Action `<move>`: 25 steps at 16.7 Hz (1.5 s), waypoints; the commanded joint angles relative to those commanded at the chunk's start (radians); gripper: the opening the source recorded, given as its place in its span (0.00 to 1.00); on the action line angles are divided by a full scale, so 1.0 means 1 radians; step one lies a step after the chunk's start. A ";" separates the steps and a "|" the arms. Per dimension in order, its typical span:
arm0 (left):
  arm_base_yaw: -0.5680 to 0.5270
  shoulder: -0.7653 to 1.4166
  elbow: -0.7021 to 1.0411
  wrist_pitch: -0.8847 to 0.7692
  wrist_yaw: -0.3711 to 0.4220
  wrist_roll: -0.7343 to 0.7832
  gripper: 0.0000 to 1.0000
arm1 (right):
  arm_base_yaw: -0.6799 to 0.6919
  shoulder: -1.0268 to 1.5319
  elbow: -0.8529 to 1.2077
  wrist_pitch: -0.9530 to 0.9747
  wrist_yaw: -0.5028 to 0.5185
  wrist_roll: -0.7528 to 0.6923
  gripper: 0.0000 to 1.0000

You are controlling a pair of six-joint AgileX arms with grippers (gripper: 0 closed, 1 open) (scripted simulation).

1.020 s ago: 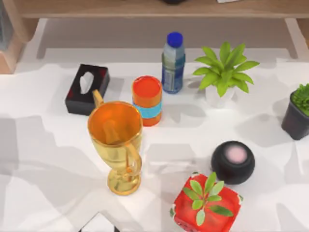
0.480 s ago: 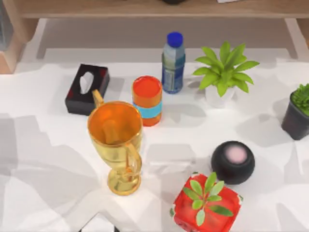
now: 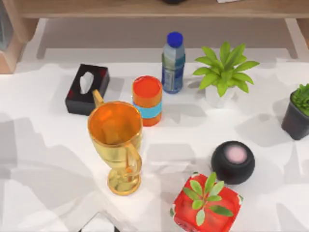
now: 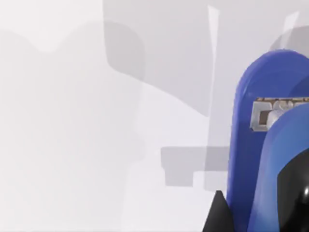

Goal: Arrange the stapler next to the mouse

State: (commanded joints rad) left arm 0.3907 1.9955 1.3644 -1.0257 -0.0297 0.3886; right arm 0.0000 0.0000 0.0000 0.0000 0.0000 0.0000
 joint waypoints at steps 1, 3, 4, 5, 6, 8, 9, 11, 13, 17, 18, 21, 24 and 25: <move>-0.001 -0.002 -0.003 0.000 0.002 0.001 0.00 | 0.000 0.000 0.000 0.000 0.000 0.000 1.00; -0.002 -0.007 -0.007 0.012 0.010 0.002 0.00 | 0.000 0.000 0.000 0.000 0.000 0.000 1.00; -0.003 -0.009 -0.008 0.024 0.016 0.001 0.00 | 0.000 0.000 0.000 0.000 0.000 0.000 1.00; -0.004 -0.010 -0.008 0.039 0.022 0.001 0.00 | 0.000 0.000 0.000 0.000 0.000 0.000 1.00; -0.004 -0.011 -0.008 0.057 0.028 0.002 0.00 | 0.000 0.000 0.000 0.000 0.000 0.000 1.00; -0.005 -0.007 -0.011 0.095 0.039 0.005 0.00 | 0.000 0.000 0.000 0.000 0.000 0.000 1.00; -0.006 0.000 -0.016 0.112 0.043 0.006 0.00 | 0.000 0.000 0.000 0.000 0.000 0.000 1.00; -0.006 0.018 -0.032 0.131 0.048 0.007 0.00 | 0.000 0.000 0.000 0.000 0.000 0.000 1.00; -0.006 0.018 -0.032 0.131 0.048 0.007 0.00 | 0.000 0.000 0.000 0.000 0.000 0.000 1.00; -0.006 0.018 -0.032 0.131 0.048 0.007 0.15 | 0.000 0.000 0.000 0.000 0.000 0.000 1.00; -0.006 0.018 -0.032 0.131 0.048 0.007 0.23 | 0.000 0.000 0.000 0.000 0.000 0.000 1.00; -0.006 0.018 -0.032 0.131 0.048 0.007 0.45 | 0.000 0.000 0.000 0.000 0.000 0.000 1.00; -0.006 0.018 -0.032 0.131 0.048 0.007 0.68 | 0.000 0.000 0.000 0.000 0.000 0.000 1.00; -0.006 0.018 -0.032 0.131 0.048 0.007 0.75 | 0.000 0.000 0.000 0.000 0.000 0.000 1.00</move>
State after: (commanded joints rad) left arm 0.3847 2.0133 1.3321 -0.8947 0.0182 0.3959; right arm 0.0000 0.0000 0.0000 0.0000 0.0000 0.0000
